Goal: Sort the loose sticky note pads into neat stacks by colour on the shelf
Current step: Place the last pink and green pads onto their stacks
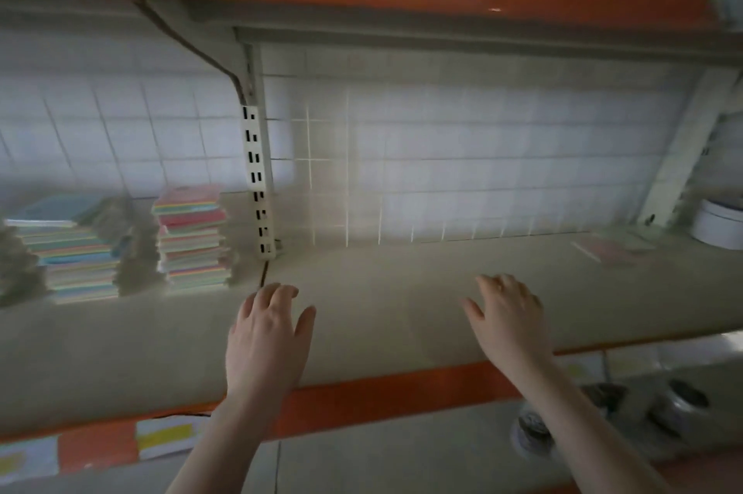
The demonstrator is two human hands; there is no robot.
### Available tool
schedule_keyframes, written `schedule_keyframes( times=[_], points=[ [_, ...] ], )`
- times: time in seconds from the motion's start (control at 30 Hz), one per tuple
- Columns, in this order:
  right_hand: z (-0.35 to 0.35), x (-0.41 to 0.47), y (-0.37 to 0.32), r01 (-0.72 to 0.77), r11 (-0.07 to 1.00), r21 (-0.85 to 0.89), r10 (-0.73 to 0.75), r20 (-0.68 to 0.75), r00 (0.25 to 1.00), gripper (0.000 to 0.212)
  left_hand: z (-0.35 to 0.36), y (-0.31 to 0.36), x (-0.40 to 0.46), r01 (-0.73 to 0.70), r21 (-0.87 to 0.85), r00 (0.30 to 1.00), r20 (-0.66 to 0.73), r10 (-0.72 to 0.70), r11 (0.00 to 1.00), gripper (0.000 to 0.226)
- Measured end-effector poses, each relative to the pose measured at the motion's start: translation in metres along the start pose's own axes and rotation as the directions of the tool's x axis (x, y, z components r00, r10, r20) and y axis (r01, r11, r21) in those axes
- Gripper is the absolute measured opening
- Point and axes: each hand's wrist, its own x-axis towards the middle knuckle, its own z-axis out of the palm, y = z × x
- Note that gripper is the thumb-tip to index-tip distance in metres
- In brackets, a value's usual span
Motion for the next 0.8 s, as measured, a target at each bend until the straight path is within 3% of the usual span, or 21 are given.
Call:
schedule_keyframes(
  times=[0.27,0.47,0.8],
  points=[
    [0.017,0.039,0.073,-0.068,0.997,0.033,0.067,0.029,0.997,0.036,0.049,0.055,0.027,-0.043,0.038,0.993,0.109,0.038,0.998,0.047],
    [0.031,0.077,0.153,-0.185,0.983,-0.005,0.185,0.045,0.982,0.037,0.092,0.12,0.056,-0.128,-0.038,0.973,0.189,0.133,0.991,0.045],
    [0.056,0.134,0.304,-0.256,0.965,0.046,0.253,0.067,0.965,0.035,0.162,0.234,0.07,-0.123,-0.021,0.973,0.194,0.125,0.992,0.042]
  ],
)
